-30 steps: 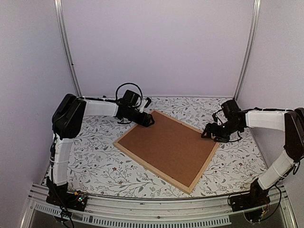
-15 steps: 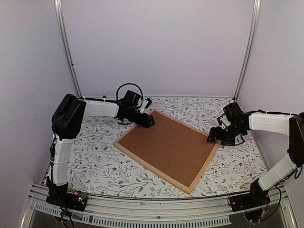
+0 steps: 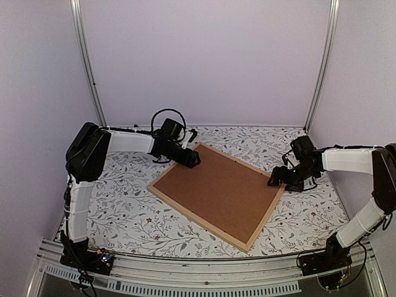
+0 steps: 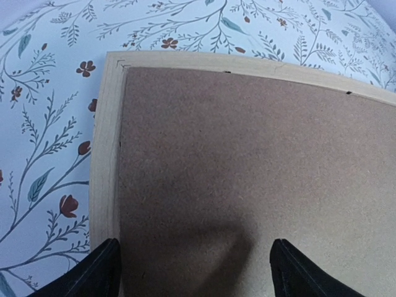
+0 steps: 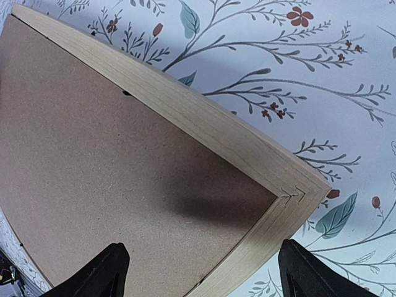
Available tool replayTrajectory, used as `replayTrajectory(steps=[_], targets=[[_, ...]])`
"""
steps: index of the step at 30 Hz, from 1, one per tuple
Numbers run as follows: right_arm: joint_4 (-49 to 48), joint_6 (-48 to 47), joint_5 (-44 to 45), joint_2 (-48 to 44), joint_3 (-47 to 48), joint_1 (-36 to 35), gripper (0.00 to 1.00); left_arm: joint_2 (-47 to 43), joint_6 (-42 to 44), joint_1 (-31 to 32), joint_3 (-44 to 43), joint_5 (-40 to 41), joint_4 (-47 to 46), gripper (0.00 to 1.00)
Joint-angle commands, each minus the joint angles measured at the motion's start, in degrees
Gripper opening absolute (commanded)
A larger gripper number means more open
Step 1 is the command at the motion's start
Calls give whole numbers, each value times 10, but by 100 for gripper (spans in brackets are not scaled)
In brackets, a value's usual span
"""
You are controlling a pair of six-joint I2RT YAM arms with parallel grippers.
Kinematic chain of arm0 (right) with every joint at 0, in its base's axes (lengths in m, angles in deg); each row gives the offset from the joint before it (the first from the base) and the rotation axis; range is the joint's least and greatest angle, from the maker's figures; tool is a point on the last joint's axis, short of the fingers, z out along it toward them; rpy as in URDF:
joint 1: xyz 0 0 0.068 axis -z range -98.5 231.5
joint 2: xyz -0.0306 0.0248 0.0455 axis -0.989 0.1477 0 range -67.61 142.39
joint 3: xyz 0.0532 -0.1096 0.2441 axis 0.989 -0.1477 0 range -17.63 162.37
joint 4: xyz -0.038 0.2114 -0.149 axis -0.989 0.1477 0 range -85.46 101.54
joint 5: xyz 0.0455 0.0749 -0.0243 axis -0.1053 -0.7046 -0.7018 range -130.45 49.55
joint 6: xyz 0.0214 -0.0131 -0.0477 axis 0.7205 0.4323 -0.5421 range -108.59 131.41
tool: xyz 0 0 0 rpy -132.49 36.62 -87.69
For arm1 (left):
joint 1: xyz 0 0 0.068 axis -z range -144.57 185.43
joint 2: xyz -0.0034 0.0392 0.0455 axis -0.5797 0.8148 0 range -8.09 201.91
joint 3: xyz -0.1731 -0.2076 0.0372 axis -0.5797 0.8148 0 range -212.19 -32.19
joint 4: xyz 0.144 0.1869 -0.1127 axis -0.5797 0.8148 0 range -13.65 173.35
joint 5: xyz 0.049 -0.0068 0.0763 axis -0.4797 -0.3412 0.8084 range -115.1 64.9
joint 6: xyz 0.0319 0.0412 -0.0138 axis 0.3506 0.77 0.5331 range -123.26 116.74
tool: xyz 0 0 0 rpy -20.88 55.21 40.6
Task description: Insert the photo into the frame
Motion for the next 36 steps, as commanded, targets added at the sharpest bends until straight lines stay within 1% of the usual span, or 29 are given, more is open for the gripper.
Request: replayTrajectory(steps=[1,6,10,17,22,26,28,30,36], targets=[[-71,3,-74,38,-12,-7,87,5,3,36,25,-56,74,84],[-92,-1,-103,58,-5,-7,87,7,11,52,32,-76,78,84],[-102,-4,-120,70,2,-7,86,9,23,72,35,-73,85,84],[-103,-11,-125,86,17,-7,86,2,31,124,60,5,89,84],[-103,-13,-126,93,22,-7,86,10,31,153,58,42,97,88],[-101,-15,-127,94,23,-7,86,5,24,155,55,84,101,92],[-101,-16,-125,94,23,-7,86,-6,19,150,57,94,96,98],[-99,-18,-124,93,23,-7,86,-17,16,144,60,89,88,100],[-96,-19,-120,93,21,-7,86,-50,4,126,81,48,61,100]])
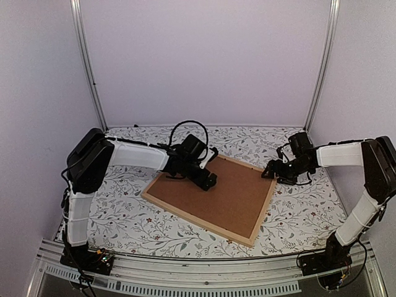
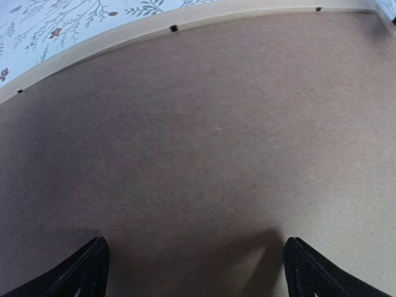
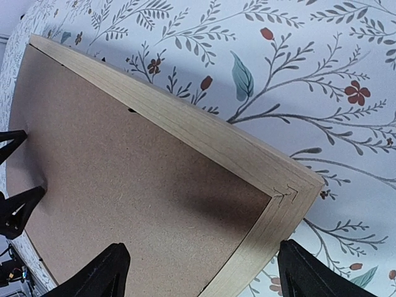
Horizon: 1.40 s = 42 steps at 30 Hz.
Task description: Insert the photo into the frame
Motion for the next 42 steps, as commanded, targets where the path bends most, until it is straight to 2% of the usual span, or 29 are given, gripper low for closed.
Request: replayTrajectory(steps=[1,17,31,39,42], targets=[[-13,-5,-65,29,-12,-21,86,-21,-11,-6,33,-73,36,100],[-9,-9,-63,25,-11,-21,86,-105,-105,-90,129,16,-10,98],[-5,-10,-62,27,-6,-22,86,-79,-159,-102,201,-77,-9,91],[-5,-11,-63,31,-4,-21,86,-124,-140,-90,229,-133,-51,90],[-5,-11,-60,28,-5,-21,86,-157,-134,-91,226,-100,-43,90]])
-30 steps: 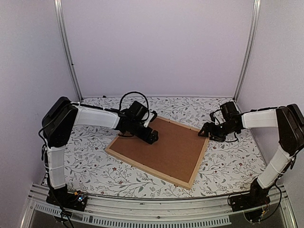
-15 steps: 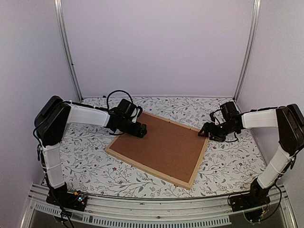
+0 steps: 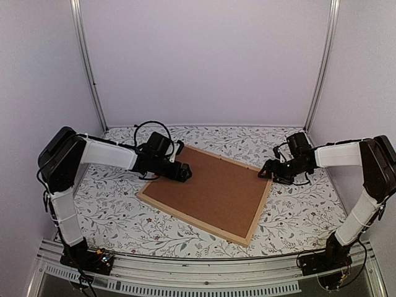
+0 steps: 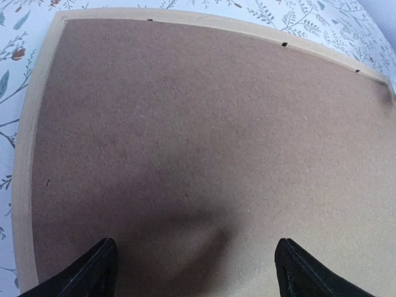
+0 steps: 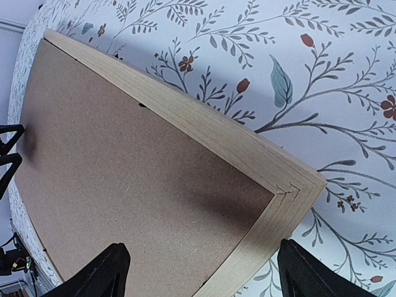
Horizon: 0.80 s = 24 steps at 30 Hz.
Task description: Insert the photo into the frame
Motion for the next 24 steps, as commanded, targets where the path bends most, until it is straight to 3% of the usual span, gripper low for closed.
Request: replayTrajectory(steps=[1,5,8,24], targets=[[24,-3,-27,17,-6,-12,86,-33,-6,8,19,-4,75,91],[26,-4,-26,10,-9,-13,86,-71,-19,0,18,88,113,94],[26,-3,-27,8,-10,-12,86,-80,-25,-16,21,107,138,97],[7,13,-49,-13,-32,-14,86,-57,-9,-61,25,6,154,96]])
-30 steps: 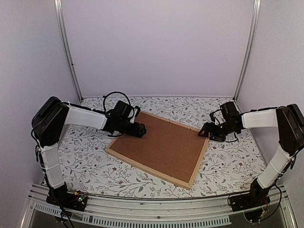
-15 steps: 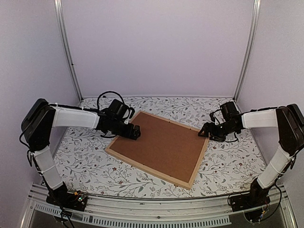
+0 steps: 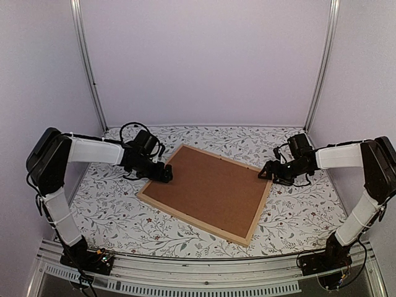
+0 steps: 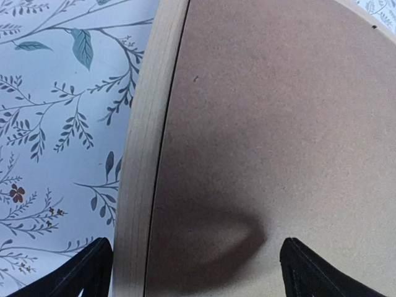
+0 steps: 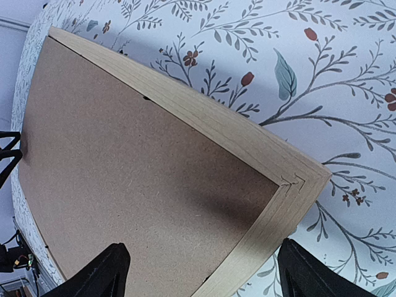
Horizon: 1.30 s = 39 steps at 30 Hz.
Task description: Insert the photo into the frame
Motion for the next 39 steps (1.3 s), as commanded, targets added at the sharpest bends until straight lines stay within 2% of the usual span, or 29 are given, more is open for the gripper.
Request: replayTrajectory(steps=[1,9,15,22,28,35,39], targets=[[18,11,-42,-4,-17,-13,86,5,4,-3,0,-40,5,96],[10,14,-49,8,-14,-14,86,-1,0,0,19,-60,-4,92],[15,10,-47,13,-4,-13,86,-40,-10,12,52,-26,-26,93],[16,7,-46,35,17,-13,86,-32,-29,47,74,-61,-34,92],[36,-9,-27,69,80,-10,86,-64,-65,106,101,-75,-42,91],[101,-50,31,135,201,13,86,-98,-112,171,118,-103,-49,89],[139,-66,97,156,253,15,86,-120,-124,191,107,-60,-12,89]])
